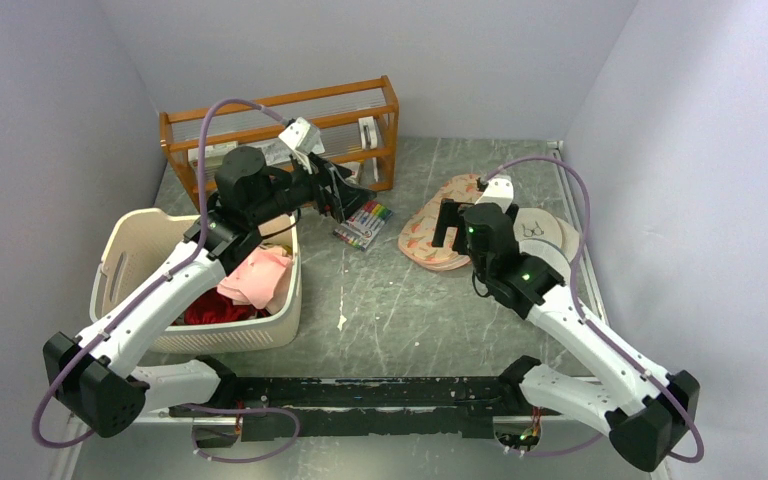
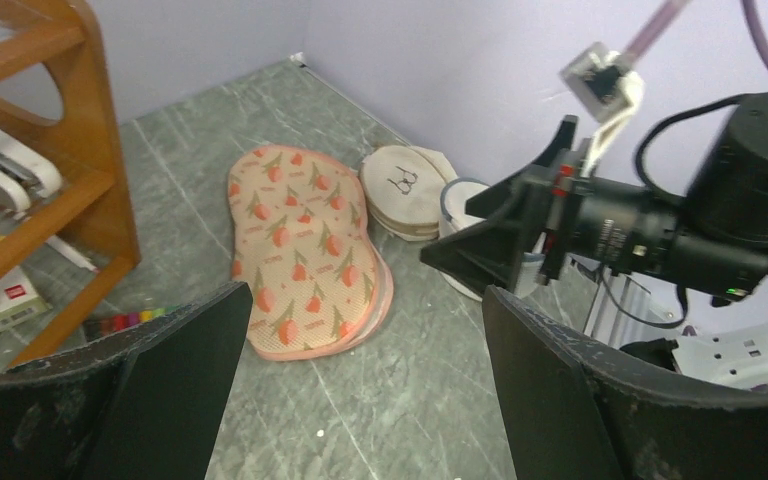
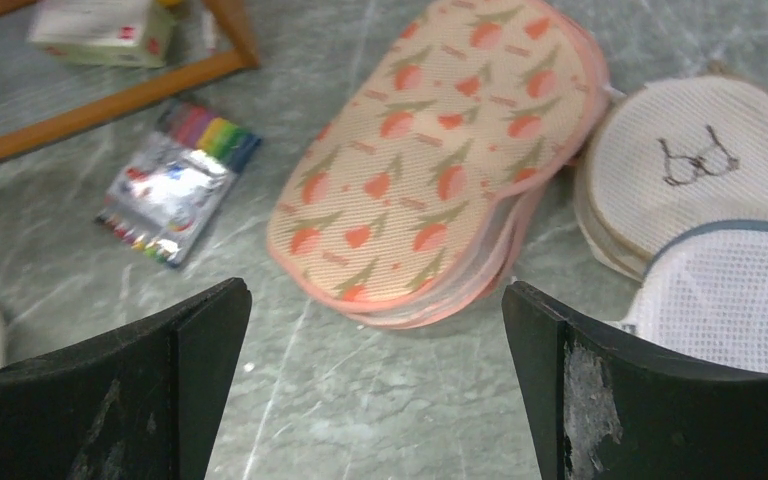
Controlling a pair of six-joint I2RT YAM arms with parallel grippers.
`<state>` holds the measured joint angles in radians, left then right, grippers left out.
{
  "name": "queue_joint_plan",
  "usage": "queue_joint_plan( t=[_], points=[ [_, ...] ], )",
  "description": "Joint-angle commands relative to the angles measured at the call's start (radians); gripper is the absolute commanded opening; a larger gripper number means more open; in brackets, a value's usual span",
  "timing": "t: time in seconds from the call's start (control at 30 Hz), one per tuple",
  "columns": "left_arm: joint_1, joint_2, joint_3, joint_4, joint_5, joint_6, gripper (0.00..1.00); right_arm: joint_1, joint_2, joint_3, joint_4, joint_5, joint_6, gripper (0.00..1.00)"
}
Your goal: Unzip the laundry bag and remove the bra
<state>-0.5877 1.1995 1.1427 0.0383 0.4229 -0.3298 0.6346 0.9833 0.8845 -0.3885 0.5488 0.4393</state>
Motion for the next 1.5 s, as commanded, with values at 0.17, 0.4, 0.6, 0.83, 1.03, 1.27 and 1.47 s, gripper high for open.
queue_joint_plan(
  t=[0.17,0.4,0.6,0.83,1.03,1.27,1.47],
  points=[
    [-0.039,-0.002,0.002,0.056,-0.021,0.015,0.97,-0.395,0.146,0.02,-0.062,-0.1,0.127,1.0],
    [-0.042,0.015,0.005,0.053,-0.031,0.028,0.97,-0.53,0.194,-0.015,-0.095,0.006,0.252,1.0],
    [-0.042,0.032,0.026,0.025,-0.04,0.037,0.97,-0.554,0.17,-0.152,-0.032,0.032,0.328,0.95],
    [-0.043,0.044,0.029,0.021,-0.032,0.04,0.97,-0.562,0.158,-0.204,0.037,-0.051,0.273,0.74],
    [-0.043,0.055,0.033,0.013,-0.032,0.043,0.97,-0.561,0.074,-0.239,0.1,-0.274,0.169,0.3],
    [-0.042,0.036,0.029,0.004,-0.063,0.082,0.97,-0.562,0.041,-0.214,0.094,-0.717,-0.023,0.08],
    [-0.043,0.025,0.029,-0.005,-0.089,0.106,0.97,-0.54,0.126,-0.234,0.154,-1.215,-0.102,0.05]
  ],
)
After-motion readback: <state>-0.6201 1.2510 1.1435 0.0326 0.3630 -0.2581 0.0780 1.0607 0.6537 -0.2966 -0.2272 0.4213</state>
